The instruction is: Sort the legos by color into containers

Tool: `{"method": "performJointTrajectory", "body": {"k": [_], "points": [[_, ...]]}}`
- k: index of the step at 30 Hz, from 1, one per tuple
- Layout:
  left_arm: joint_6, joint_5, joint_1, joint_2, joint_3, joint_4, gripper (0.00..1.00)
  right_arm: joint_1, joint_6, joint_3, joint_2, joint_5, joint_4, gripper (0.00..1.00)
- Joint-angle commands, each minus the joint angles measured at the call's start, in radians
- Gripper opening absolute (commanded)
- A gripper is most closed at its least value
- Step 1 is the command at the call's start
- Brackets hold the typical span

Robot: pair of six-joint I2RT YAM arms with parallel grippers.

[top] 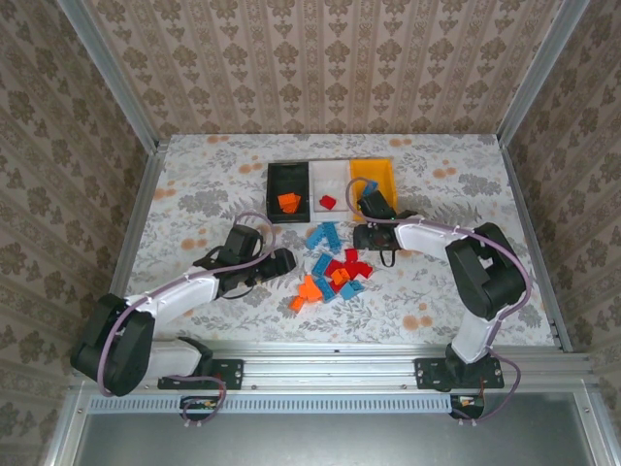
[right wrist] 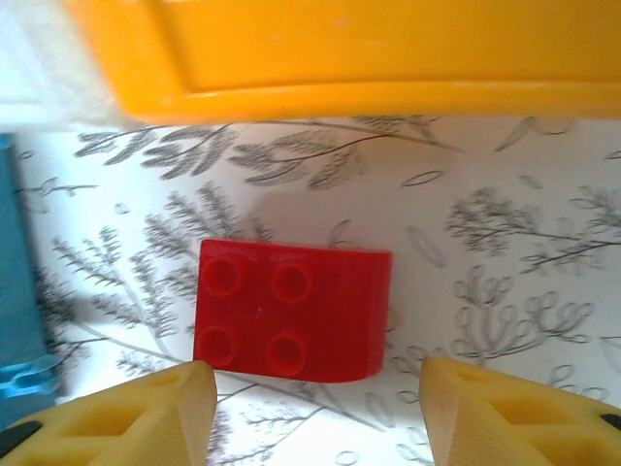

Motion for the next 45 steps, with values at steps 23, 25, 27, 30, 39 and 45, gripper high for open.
{"method": "performJointTrajectory", "body": {"k": [23,25,27,30,39,45], "points": [[-0.001,-0.017,-0.021,-0.002,0.033,-0.034,0.88,0.014,0.011,0.059,0.120,0.094,0.015,0.53],[0.000,-0.017,-0.022,-0.004,0.034,-0.032,0.88,0.015,0.002,0.047,0.114,0.107,0.018,0.51],[0.001,-0.018,-0.021,-0.001,0.034,-0.032,0.88,0.016,-0.006,0.038,0.105,0.113,0.020,0.49],[0.007,-0.017,-0.021,0.002,0.042,-0.039,0.88,0.023,-0.014,0.024,0.076,0.115,0.030,0.48],[0.021,-0.026,-0.014,-0.012,0.048,-0.060,0.88,0.088,-0.026,0.029,-0.034,0.166,-0.014,0.47],[0.028,0.025,0.092,-0.055,0.044,-0.070,0.88,0.118,-0.024,0.132,-0.092,0.124,-0.056,0.48]]}}
